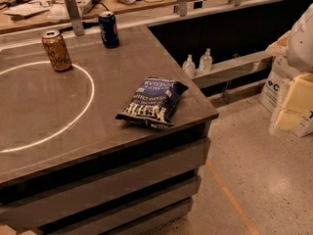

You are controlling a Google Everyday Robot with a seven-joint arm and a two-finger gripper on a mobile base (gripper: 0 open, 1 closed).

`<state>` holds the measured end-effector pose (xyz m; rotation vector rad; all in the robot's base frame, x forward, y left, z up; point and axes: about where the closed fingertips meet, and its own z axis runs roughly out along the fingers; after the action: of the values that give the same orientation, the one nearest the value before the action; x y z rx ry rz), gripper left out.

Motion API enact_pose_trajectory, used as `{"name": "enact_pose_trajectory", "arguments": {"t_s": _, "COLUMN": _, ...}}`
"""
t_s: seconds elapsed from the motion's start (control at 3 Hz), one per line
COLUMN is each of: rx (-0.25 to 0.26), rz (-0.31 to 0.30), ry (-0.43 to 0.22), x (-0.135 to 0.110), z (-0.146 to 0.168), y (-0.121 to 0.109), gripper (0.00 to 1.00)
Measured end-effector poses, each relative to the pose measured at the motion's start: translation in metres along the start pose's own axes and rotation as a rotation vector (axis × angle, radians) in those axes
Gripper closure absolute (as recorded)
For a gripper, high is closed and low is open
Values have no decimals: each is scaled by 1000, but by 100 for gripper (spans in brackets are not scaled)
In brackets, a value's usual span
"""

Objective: Move blue chip bag near orange can

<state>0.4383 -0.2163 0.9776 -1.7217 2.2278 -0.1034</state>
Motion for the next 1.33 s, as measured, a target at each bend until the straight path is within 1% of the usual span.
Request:
{"name": "enact_pose_trajectory", "arguments": {"t_s": 0.33, "rx": 0, "rz": 0, "ry": 0, "x": 0, "z": 0, "y": 0, "gripper": 0}}
{"name": "enact_pose_trajectory", "arguments": {"t_s": 0.67, "rx": 16, "rz": -2, "ry": -59, "x": -7, "z": -2, "y": -1, "gripper": 0}}
{"name": "enact_pose_trajectory", "arguments": {"t_s": 1.0, "rx": 2, "rz": 1, "ry": -262, "x": -40, "z": -1, "y": 0, "gripper": 0}}
{"name": "enact_pose_trajectory", "arguments": {"t_s": 1.33, "rx": 28, "rz": -56, "ry": -453, "x": -72, "z": -6, "y": 0, "gripper": 0}}
